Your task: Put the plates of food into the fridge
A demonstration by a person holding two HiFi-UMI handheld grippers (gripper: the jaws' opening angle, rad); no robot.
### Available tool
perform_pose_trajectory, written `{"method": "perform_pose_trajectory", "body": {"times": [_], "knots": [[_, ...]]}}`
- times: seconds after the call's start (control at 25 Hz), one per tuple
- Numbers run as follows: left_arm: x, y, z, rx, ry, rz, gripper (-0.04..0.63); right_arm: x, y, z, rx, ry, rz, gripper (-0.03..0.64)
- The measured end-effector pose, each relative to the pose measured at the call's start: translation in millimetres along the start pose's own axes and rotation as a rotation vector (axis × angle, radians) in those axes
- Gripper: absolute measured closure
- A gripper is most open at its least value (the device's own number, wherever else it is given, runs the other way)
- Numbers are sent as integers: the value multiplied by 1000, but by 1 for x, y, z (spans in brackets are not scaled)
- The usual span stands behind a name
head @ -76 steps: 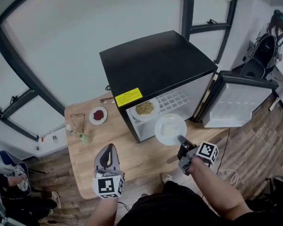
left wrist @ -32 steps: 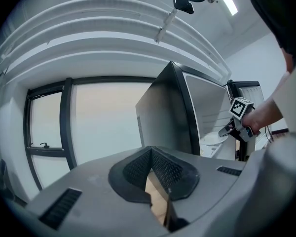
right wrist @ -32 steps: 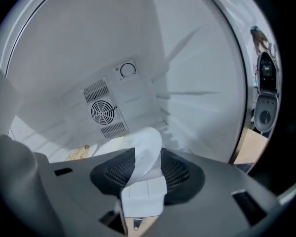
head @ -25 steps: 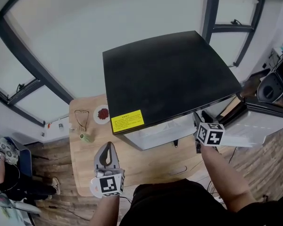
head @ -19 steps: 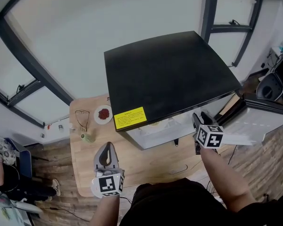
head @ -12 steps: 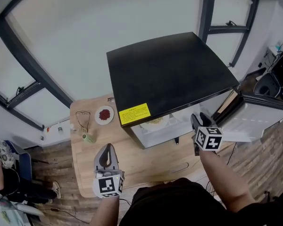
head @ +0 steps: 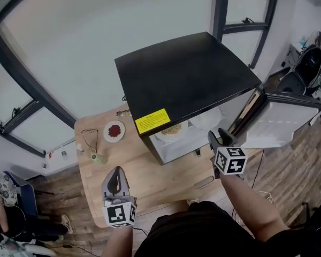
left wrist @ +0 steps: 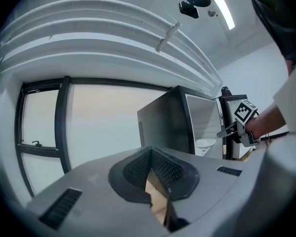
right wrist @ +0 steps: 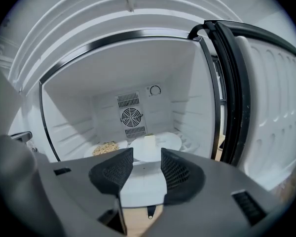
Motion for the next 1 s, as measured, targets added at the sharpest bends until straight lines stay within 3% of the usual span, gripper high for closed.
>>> {"method": "perform_pose_trajectory", "body": {"times": [0.4, 0.72, 1.0], "knots": [[-31, 39, 8, -4, 3, -28, 592, -47, 28, 38, -27, -9, -51, 428], [-67, 106, 21, -12, 2, -111, 592, -122, 34, 75, -81, 28, -208, 428], [-102, 188, 50, -74, 38, -243, 592, -208, 46, 120, -128, 99, -378, 428]]}}
Point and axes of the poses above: the fingertips, and each gripper's own axes: y backward along the fingers, x to its right, z out of its underside, the point moved 7 cm from there along y, backward along the fingers, and after that the axes turned 4 degrees about -y, right-handed, at the moved point
